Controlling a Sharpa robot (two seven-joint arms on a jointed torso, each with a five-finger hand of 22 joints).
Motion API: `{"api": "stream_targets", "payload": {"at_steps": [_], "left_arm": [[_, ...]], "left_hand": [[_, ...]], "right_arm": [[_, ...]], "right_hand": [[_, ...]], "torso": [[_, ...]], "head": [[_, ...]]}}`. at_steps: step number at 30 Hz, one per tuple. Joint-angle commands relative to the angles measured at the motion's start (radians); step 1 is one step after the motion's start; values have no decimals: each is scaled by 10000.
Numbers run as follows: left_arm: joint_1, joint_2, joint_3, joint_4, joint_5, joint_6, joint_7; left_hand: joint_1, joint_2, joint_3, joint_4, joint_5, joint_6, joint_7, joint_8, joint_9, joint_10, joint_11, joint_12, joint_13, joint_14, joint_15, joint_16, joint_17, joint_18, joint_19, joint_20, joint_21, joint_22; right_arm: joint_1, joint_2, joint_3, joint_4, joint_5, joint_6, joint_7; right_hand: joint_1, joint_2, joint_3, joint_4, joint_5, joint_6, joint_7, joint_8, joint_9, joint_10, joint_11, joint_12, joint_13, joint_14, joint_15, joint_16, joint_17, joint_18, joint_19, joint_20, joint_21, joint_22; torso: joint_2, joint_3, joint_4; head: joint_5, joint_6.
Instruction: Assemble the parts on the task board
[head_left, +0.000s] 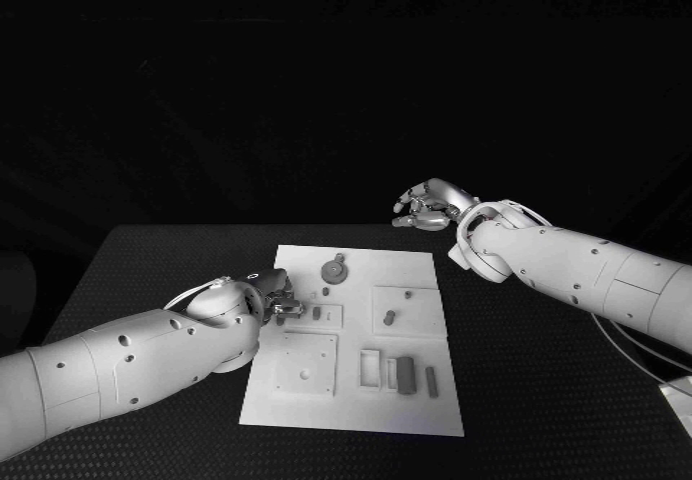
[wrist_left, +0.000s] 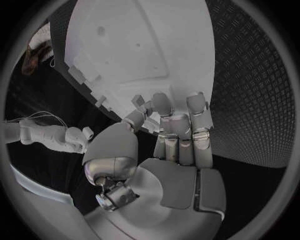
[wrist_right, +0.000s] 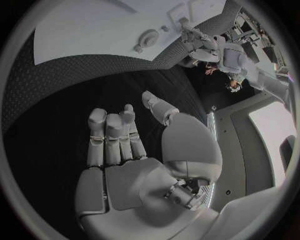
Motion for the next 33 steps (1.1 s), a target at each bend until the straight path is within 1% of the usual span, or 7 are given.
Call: {"api": "stream_targets", "payload": {"at_steps": [1, 3, 8, 13, 19, 22, 33], "left_arm": [[-136, 87, -72, -12, 135, 518, 148], [-141, 98, -72, -29, 148, 515, 159], [-146, 112, -72, -47, 191, 511, 176], [-147, 109, -71, -86, 209, 517, 171], [-147, 100, -71, -145, 234, 504, 163], [-147, 103, -71, -172, 237, 501, 161], [-147, 74, -70, -214, 238, 457, 151]], "left_hand": [[-120, -7, 1, 86, -174, 586, -371, -23, -34, 16, -55, 82, 18, 130, -197, 59, 8, -80, 64, -25, 62, 198], [-144, -35, -4, 117, -295, 582, -372, -21, -35, 7, -56, 92, 21, 128, -200, 61, 4, -77, 62, -25, 64, 196], [-240, -144, -42, 214, -396, 574, -372, -19, -37, -5, -57, 106, 23, 126, -202, 62, -6, -74, 57, -22, 63, 192], [-350, -359, -87, 383, -803, 559, -376, -12, -38, -25, -62, 122, 15, 122, -210, 58, -28, -55, 51, -31, 58, 187], [-419, -477, -117, 467, -876, 546, -373, -12, -39, -34, -60, 123, 7, 117, -209, 55, -38, -52, 44, -28, 52, 185], [-515, -615, -158, 585, -1018, 534, -373, -10, -38, -40, -60, 122, -5, 115, -211, 52, -49, -44, 40, -32, 44, 181], [-780, -901, -255, 847, -1282, 498, -372, -8, -36, -59, -61, 118, -37, 101, -216, 39, -78, -25, 19, -38, 17, 176]], "right_arm": [[-4, 0, 4, 13, -26, 114, 96], [-4, 4, 4, 6, -26, 116, 96], [-5, 25, 4, -16, -26, 122, 98], [-8, 33, 4, -20, -26, 123, 100], [-10, 28, 4, -27, -26, 120, 101], [-12, 31, 4, -28, -26, 122, 103], [-18, 30, 4, -35, -26, 115, 101]], "right_hand": [[-59, -7, -15, 58, 19, -4, 70, -68, 10, -47, 17, 49, -14, -70, 1, 7, -14, 414, 2, -23, -56, 55], [-61, -7, -15, 59, 19, -4, 70, -68, 11, -47, 17, 49, -15, -70, 1, 7, -14, 414, 2, -23, -56, 55], [-63, -6, -15, 61, 19, -3, 70, -69, 12, -48, 17, 50, -16, -70, 1, 6, -14, 414, 2, -23, -58, 55], [-64, -4, -15, 62, 20, -3, 70, -69, 13, -48, 17, 50, -17, -71, 1, 6, -15, 414, 2, -23, -58, 55], [-66, -6, -15, 64, 19, -3, 70, -70, 14, -49, 17, 51, -18, -71, 1, 6, -15, 414, 2, -23, -59, 56], [-67, -6, -16, 65, 19, -4, 70, -70, 14, -49, 17, 51, -19, -71, 1, 6, -15, 414, 1, -23, -59, 56], [-72, -10, -17, 68, 19, -6, 71, -73, 16, -50, 18, 52, -22, -72, 2, 6, -16, 414, 1, -22, -61, 57]], "torso": [[3, 2, -1], [4, -2, 0], [1, -2, 6], [-2, -4, 7], [-1, -8, 3], [1, -7, 0], [1, -6, 3]], "head": [[-12, -3], [-17, -6], [-27, -29], [-26, -39], [-27, -39], [-27, -38], [-36, -36]]}}
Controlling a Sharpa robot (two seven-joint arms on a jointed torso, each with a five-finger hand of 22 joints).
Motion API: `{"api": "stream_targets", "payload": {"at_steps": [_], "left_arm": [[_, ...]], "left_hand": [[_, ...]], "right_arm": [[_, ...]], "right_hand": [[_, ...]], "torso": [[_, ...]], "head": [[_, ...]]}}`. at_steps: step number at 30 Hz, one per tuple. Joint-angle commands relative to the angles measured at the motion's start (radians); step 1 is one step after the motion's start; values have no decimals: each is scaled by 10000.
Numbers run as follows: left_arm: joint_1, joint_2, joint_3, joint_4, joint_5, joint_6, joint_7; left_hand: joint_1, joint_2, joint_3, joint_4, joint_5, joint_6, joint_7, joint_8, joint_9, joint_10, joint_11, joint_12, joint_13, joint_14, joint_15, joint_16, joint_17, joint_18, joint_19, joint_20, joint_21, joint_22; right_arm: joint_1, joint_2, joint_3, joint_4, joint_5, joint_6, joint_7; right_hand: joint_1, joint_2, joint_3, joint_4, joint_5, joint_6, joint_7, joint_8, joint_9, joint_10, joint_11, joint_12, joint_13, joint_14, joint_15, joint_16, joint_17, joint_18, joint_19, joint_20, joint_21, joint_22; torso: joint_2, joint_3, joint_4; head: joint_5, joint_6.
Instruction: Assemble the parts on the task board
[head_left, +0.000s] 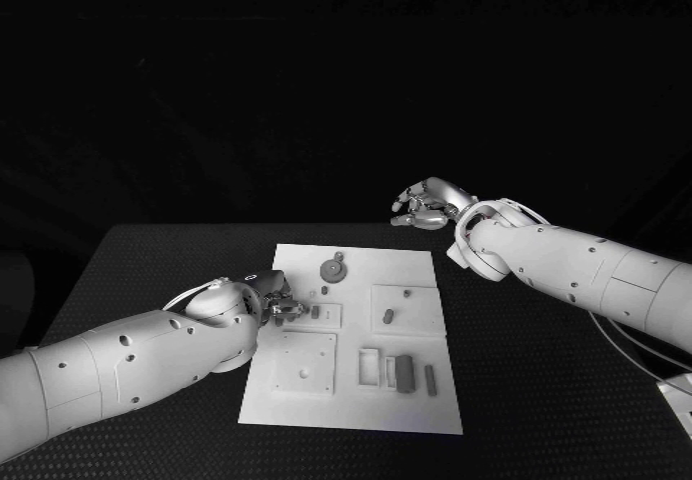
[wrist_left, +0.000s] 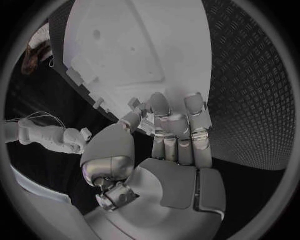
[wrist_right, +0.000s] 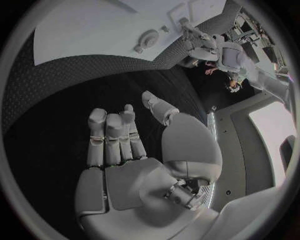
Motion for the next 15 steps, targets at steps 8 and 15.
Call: {"api": "stream_targets", "payload": {"at_steps": [8, 15], "left_arm": [[-77, -33, -39, -31, 196, 132, 110], [-74, -78, -7, -54, 739, -498, 296]], "left_hand": [[-85, -230, 5, 177, -408, -85, 24, -4, -19, 53, -24, 62, -30, -23, -22, 38, -22, -27, -15, -41, 7, 181], [-935, -685, -895, 139, -518, -753, 233, -141, 46, -445, 160, -94, -73, -461, 132, -192, -137, 27, -455, -77, -296, 129]], "right_arm": [[-14, 3, 4, -9, -26, 102, 97], [-26, 7, 4, -16, -21, 106, 102]], "right_hand": [[-76, -11, -17, 71, 20, 4, 58, -38, 12, -51, 19, 53, -16, -73, 2, 6, -18, 413, 1, -22, -64, 58], [-78, -12, -18, 73, 20, 2, 59, -39, 13, -51, 19, 54, -18, -73, 3, 6, -19, 413, 1, -22, -65, 58]], "torso": [[1, 2, -4], [1, 2, -2]], "head": [[-13, 9], [-32, 17]]}}
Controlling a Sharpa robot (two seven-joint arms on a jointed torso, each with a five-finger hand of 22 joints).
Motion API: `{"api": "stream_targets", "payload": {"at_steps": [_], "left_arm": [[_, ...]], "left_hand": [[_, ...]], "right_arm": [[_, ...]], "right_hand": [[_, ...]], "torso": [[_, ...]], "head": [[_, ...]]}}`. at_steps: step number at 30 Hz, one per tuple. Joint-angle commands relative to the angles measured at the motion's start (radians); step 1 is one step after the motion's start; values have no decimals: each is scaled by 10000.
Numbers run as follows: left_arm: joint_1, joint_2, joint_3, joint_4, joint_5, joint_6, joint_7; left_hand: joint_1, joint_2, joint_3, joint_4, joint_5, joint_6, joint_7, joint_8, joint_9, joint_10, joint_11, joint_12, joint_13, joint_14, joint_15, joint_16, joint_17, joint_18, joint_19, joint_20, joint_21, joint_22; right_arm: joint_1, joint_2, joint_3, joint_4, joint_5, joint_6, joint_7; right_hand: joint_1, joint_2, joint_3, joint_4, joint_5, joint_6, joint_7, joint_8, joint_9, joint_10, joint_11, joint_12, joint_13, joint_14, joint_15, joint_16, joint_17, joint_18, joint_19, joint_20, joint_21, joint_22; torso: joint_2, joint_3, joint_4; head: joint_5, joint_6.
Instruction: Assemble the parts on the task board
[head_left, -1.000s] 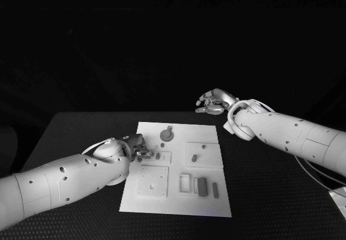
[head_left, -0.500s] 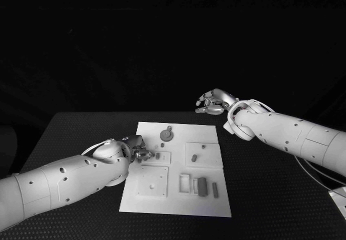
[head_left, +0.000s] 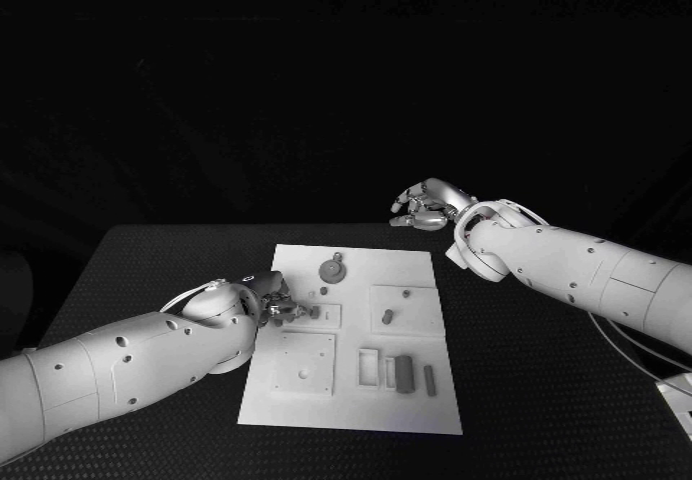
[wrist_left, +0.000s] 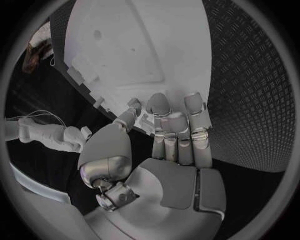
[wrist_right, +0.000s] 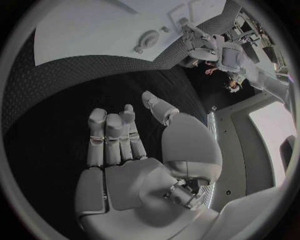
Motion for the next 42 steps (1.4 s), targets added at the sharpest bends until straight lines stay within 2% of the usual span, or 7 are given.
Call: {"api": "stream_targets", "payload": {"at_steps": [1, 9, 20, 26, 31, 38, 42], "left_arm": [[-51, -19, -20, -41, 643, -420, 220], [-47, -37, 41, -81, 2017, -884, 723], [-44, -39, 332, -195, 2563, -1141, 916], [-28, -15, 462, -411, 2656, -1290, 1203], [-6, 151, 473, -678, 2896, -1364, 1941], [50, 488, 481, -1185, 2197, -1182, 3305], [81, 686, 490, -1413, 1386, -1178, 3665]], "left_hand": [[-120, -23, -166, -128, -30, -686, 401, -174, -21, -280, 102, -126, -35, -211, 102, -164, -77, 30, -232, 1, -161, 103], [-172, -173, -244, -230, -26, -2354, 976, -923, -302, -1127, 621, -545, -186, -332, 578, -121, -96, 265, -288, 333, -327, 76], [-284, -205, -280, -224, -23, -2924, 1231, -1093, -404, -1599, 876, -916, -380, -477, 828, -87, -88, 514, -363, 604, -424, 114], [-60, 108, -210, -385, -20, -2984, 1278, -1050, -399, -1711, 929, -990, -418, -565, 883, -118, -109, 574, -431, 684, -470, 137], [1332, 986, 310, -1214, 49, -2876, 1399, -902, -410, -2289, 1085, -1331, -609, -1124, 1049, -481, -295, 460, -1000, 887, -800, 90], [3859, 582, 1139, -1289, 40, -2607, 1571, -1049, -793, -2933, 1488, -2241, -1329, -2103, 1451, -1170, -721, 184, -1947, 1278, -1641, -120], [4387, 352, 1051, -1306, 38, -2437, 1485, -1262, -992, -2944, 1649, -2792, -1728, -2551, 1650, -1646, -969, 85, -2388, 1452, -2143, -309]], "right_arm": [[-11, 7, 4, -3, -20, 104, 101], [-22, 20, 4, -11, -18, 96, 103], [-30, 26, 4, -13, -14, 108, 104], [-33, 22, 4, -12, -13, 107, 101], [-33, 42, 4, -19, -13, 112, 104], [-35, 81, 4, -82, -5, 116, 113], [-35, 97, 4, -110, -1, 120, 118]], "right_hand": [[-78, -12, 12, 44, 20, -10, 70, -40, 15, -51, 19, 54, -12, -74, 3, 6, -10, 413, 1, -23, -65, 58], [-81, -14, 11, 45, 19, -12, 71, -42, 16, -52, 19, 55, -13, -74, 3, 6, -11, 413, 1, -22, -66, 59], [-83, -12, 12, 48, 20, -14, 71, -44, 17, -53, 20, 56, -16, -74, 3, 6, -12, 413, 1, -22, -67, 59], [-82, -11, 13, 49, 20, -15, 71, -45, 17, -53, 20, 56, -16, -75, 3, 6, -12, 413, 1, -22, -68, 59], [-81, -9, 14, 49, 21, -16, 72, -46, 18, -53, 20, 56, -18, -75, 3, 6, -12, 413, 1, -22, -68, 60], [-81, -6, 15, 50, 21, -21, 73, -49, 18, -54, 21, 57, -19, -76, 4, 6, -13, 413, 2, -23, -70, 60], [-82, -5, 15, 51, 21, -26, 74, -53, 17, -54, 21, 57, -20, -76, 4, 5, -13, 413, 2, -23, -70, 60]], "torso": [[2, 2, -2], [-2, 2, -2], [2, 2, -1], [3, 2, 4], [4, -1, 0], [4, 4, -4], [8, 6, -7]], "head": [[-10, 0], [-26, 18], [-35, 39], [-42, 76], [-40, 116], [-24, 163], [-26, 183]]}}
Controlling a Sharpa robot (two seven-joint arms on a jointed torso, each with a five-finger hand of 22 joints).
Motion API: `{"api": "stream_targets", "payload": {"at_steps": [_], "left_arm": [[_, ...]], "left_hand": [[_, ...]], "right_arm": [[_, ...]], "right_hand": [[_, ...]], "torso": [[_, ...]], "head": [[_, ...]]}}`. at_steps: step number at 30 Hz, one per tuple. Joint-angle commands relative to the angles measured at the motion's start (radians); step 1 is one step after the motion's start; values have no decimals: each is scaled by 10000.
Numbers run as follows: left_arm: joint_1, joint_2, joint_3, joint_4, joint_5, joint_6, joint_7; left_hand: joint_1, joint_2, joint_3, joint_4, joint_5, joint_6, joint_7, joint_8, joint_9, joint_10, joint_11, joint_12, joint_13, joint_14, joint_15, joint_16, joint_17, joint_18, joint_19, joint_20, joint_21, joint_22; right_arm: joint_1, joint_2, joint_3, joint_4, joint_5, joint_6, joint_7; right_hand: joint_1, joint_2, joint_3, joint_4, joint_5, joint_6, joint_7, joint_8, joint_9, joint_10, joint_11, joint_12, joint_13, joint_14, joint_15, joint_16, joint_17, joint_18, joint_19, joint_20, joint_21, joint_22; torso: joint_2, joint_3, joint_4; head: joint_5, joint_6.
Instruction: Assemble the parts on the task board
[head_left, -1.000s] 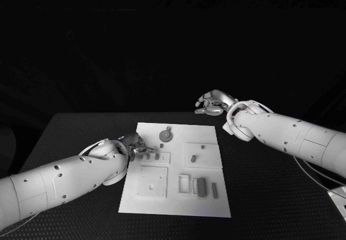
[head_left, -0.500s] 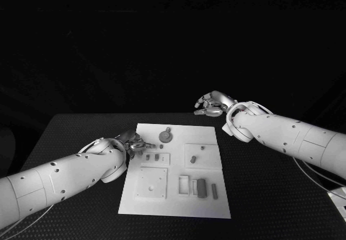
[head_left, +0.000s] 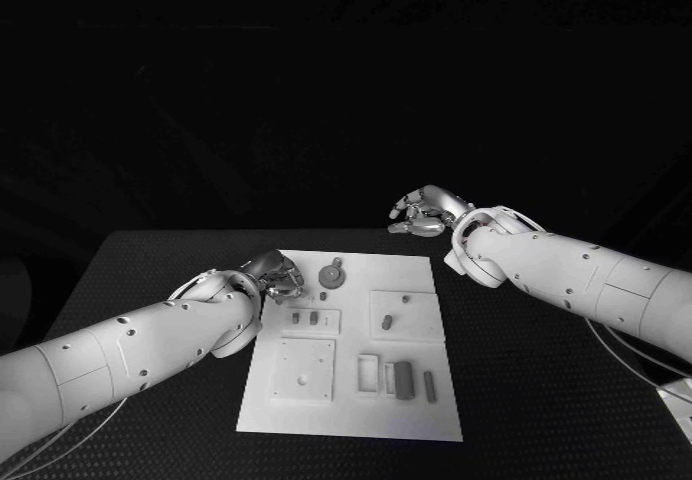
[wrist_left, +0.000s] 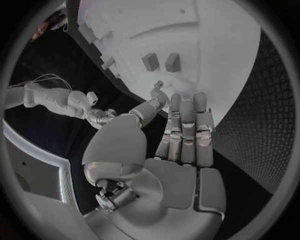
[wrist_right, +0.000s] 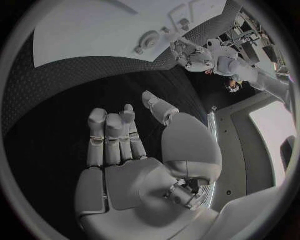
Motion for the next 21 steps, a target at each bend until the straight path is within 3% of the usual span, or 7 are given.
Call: {"api": "stream_targets", "payload": {"at_steps": [1, 11, 21], "left_arm": [[33, 185, 12, -174, -1171, -6, 1151], [33, 808, -10, -555, -2256, 366, 1623], [24, 1187, -54, -926, -3330, 696, 1079]], "left_hand": [[274, -124, -111, -24, -22, 251, 234, -123, -91, -373, 493, -299, -203, -45, 66, -120, -65, -181, -46, 40, -153, -61], [557, -302, -332, 3, -27, 266, 188, -492, -398, -256, 674, -1399, -810, -77, 236, -238, -119, -106, -5, 196, -443, -94], [212, -460, -1007, 21, -26, 356, 268, -671, -590, 32, 599, -2011, -1068, 663, 122, 655, 255, 229, 930, 73, 66, 411]], "right_arm": [[-4, 24, 4, -21, -5, 112, 111], [-4, 123, 4, -72, -4, 124, 113], [-3, 128, 4, -36, -4, 121, 107]], "right_hand": [[-82, -5, 15, 52, 21, -12, 59, -54, 13, -54, 22, 58, -9, -76, 4, 5, -15, 412, 17, -37, -31, 61], [-80, -1, 17, 52, 21, -20, 61, -59, 13, -55, 23, 58, -12, -77, 5, 5, -15, 412, 17, -37, -33, 62], [-77, 7, 19, 52, 21, -20, 61, -60, 14, -55, 24, 59, -13, -76, 6, 6, -16, 412, 18, -38, -33, 62]], "torso": [[2, 3, -2], [10, 9, -3], [12, 1, 3]], "head": [[-2, 25], [-5, 39], [-53, 7]]}}
